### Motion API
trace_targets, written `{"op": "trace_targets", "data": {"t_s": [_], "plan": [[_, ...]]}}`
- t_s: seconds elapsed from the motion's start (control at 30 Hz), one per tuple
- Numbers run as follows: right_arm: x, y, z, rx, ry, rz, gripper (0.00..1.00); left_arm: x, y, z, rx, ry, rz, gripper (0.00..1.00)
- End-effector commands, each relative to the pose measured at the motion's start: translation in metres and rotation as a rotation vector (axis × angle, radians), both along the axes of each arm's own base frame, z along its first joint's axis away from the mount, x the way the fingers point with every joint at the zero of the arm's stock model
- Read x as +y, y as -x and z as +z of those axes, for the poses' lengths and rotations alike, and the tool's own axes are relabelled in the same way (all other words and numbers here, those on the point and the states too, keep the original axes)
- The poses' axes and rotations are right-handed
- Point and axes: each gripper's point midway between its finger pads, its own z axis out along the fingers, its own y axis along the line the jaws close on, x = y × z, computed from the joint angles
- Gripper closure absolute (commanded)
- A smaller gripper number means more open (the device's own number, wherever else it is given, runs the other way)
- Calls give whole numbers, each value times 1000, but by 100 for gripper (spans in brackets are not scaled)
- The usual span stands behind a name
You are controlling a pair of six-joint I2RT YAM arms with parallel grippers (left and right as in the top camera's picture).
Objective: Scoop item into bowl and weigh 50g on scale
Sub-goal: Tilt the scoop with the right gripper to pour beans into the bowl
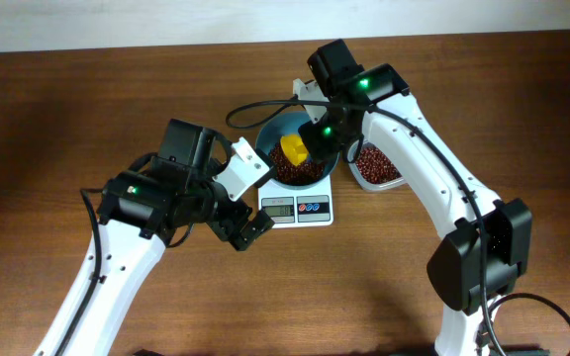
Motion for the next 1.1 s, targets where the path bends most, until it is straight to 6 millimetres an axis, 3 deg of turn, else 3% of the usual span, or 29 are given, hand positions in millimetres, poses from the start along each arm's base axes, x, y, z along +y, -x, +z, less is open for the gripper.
{"op": "trace_targets", "data": {"t_s": [0.0,0.5,0.77,1.07], "plan": [[9,-2,5,0,-46,26,96,-3,0,6,-5,19,0,1],[17,3,8,24,-99,38,96,-3,0,6,-5,19,0,1],[7,-5,5,-12,-34,16,96,-3,0,6,-5,19,0,1],[11,-3,6,-3,-55,25,96,-3,0,6,-5,19,0,1]]}}
